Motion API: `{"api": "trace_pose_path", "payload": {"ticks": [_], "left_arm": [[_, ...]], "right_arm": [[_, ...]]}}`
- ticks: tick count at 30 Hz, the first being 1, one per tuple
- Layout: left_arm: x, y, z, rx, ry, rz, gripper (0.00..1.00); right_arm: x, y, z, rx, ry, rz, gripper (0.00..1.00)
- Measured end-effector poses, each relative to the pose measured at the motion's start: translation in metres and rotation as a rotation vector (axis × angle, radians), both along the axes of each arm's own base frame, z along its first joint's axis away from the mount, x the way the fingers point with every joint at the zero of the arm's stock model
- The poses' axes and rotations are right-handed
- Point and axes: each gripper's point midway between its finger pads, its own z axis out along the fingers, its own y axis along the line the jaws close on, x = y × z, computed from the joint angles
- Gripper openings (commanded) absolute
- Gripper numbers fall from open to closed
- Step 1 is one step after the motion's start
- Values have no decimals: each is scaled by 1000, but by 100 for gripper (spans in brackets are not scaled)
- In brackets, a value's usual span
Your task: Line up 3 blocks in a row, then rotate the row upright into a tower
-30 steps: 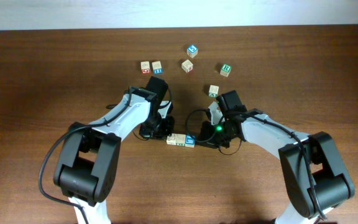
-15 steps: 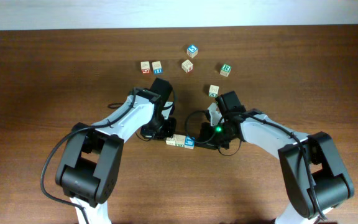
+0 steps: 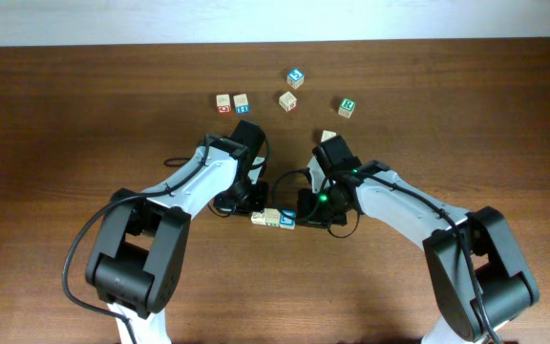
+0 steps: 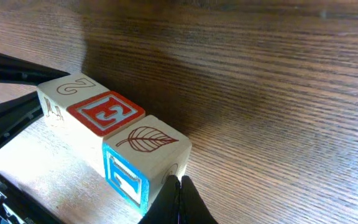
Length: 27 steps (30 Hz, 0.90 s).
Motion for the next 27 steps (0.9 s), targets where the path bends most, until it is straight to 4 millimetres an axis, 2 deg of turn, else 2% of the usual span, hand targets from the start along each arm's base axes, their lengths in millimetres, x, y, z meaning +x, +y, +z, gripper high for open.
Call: {"api": "trace_pose_path", "payload": {"ticks": [10,27], "left_arm": [[3,7,-1,41,-16,2,0],[6,20,-2,102,-33,8,0]], "right_arm": [[2,8,7,-25,-23,24,4],[10,34,44,38,-112,69,4]]}}
